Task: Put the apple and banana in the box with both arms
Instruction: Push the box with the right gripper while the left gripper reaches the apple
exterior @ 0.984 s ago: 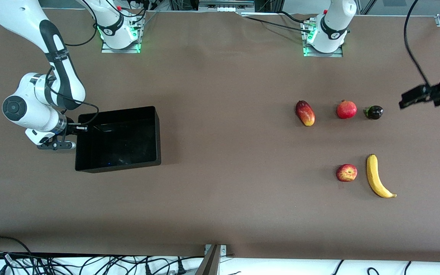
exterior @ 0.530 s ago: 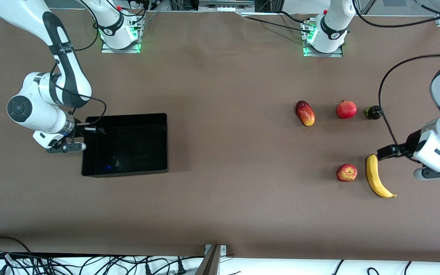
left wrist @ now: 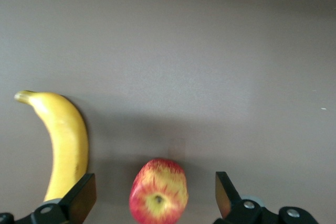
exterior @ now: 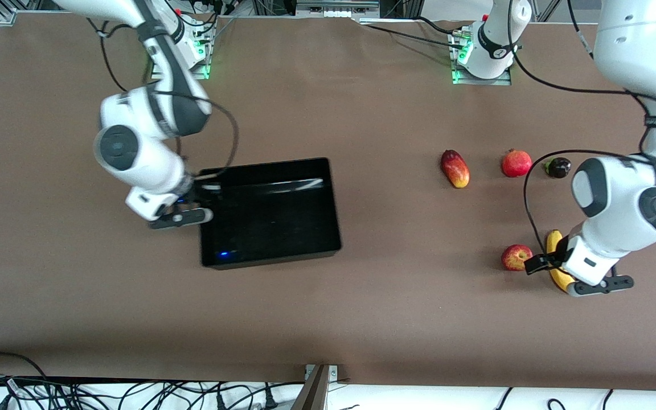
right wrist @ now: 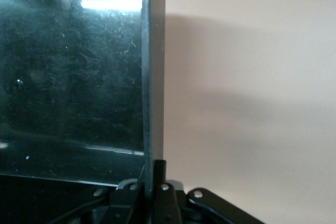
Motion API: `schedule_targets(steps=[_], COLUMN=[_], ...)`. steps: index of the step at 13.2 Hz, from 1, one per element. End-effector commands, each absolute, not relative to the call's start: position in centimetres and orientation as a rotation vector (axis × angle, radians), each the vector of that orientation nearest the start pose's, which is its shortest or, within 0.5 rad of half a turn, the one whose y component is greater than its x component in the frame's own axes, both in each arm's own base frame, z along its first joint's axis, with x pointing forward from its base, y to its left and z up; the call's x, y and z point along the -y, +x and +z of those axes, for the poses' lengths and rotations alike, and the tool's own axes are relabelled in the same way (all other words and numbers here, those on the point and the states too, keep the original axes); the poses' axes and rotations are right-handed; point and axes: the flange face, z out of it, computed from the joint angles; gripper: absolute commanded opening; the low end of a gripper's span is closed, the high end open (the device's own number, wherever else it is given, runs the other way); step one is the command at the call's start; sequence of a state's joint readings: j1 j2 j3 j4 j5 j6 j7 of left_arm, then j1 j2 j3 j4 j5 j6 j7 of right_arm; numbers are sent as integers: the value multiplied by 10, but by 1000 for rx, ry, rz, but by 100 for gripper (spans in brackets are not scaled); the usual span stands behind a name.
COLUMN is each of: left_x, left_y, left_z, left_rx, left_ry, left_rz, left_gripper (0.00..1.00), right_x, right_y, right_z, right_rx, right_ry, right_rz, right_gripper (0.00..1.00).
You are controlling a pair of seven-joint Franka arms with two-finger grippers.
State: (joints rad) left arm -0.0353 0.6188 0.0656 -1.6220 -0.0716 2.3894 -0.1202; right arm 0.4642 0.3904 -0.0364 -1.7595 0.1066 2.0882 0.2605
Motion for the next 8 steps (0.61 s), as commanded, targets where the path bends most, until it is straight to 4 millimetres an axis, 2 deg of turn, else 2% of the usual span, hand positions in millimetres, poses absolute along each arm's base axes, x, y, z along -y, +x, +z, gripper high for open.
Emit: schedule_targets(steps=[1,3,6,8], left_x=[-3,9,9,9], left_y=[683,669,654,649], left_z=[242,222,203,191], left_rx=[353,379,373,336], left_ry=[-3140,-3140,-3132,-3121], left_rz=[-309,-312,-339,-344], left_gripper=[100,100,100,100], right_x=[-357,-410,-466,-490], right_y=[579,566,539,526], right_z=[323,312,290,270], right_rx=[12,-3,-36,-81], right_ry=[-3025,-2998,-2989,-2977], right_rz=[176,195,144,100], right_gripper=[0,0,0,0])
